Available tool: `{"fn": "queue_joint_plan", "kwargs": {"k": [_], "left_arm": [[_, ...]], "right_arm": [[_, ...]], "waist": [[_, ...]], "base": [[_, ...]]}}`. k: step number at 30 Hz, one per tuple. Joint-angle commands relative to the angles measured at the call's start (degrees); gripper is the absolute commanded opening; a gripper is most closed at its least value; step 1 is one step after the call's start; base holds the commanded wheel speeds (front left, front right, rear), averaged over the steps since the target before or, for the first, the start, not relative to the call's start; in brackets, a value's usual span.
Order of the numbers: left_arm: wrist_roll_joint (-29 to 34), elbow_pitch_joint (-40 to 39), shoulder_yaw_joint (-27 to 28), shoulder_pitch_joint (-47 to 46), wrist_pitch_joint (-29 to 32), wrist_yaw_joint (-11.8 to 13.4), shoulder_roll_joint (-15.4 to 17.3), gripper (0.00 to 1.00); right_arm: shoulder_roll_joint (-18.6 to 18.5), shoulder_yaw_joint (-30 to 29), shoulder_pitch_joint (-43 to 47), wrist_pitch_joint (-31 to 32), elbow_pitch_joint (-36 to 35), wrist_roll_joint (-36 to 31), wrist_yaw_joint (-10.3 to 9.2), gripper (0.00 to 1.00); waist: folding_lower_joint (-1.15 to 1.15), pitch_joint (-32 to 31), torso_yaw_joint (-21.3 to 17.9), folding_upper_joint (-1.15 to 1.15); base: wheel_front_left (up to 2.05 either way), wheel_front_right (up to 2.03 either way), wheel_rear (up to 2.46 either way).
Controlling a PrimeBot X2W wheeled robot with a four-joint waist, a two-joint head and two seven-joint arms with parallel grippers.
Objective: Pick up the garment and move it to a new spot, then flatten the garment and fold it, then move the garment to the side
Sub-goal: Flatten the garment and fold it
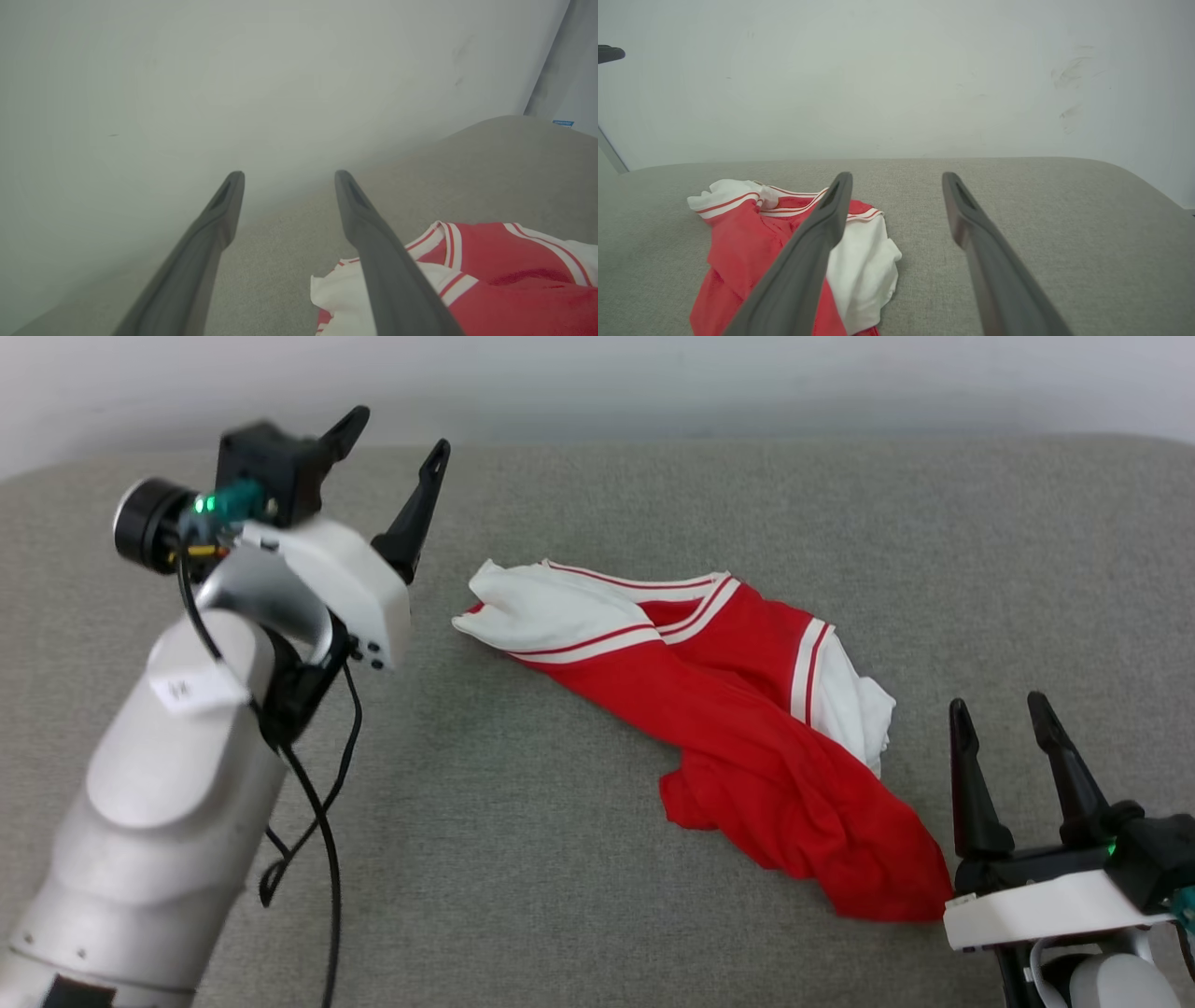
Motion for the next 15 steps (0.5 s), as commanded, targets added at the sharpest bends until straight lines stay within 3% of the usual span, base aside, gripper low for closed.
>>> {"fn": "queue_joint_plan", "kwargs": {"k": [1,8,15], "left_arm": [[-2.70,0.82,-1.97,-2.42,3.41,0.01,1.08,1.00],[-15.42,4.16,-12.07,-12.38,22.88,-0.01,6.07,1.00],[-22.22,8.12,-18.11,-17.63,33.46,-0.01,7.65,1.00]], "right_arm": [[0.12,0.00,-1.18,-0.12,-0.38,0.02,-0.04,1.00],[0.13,0.17,-4.12,-0.12,-1.02,0.65,-0.04,1.00],[0.13,0.63,-6.33,-0.12,-1.38,1.40,-0.04,1.00]], "waist": [[-0.01,2.31,-1.31,0.00],[-0.01,7.31,-3.59,0.00],[-0.01,11.13,-5.55,0.00]], "base": [[0.00,0.00,0.00],[0.00,0.00,0.00],[0.00,0.00,0.00]]}}
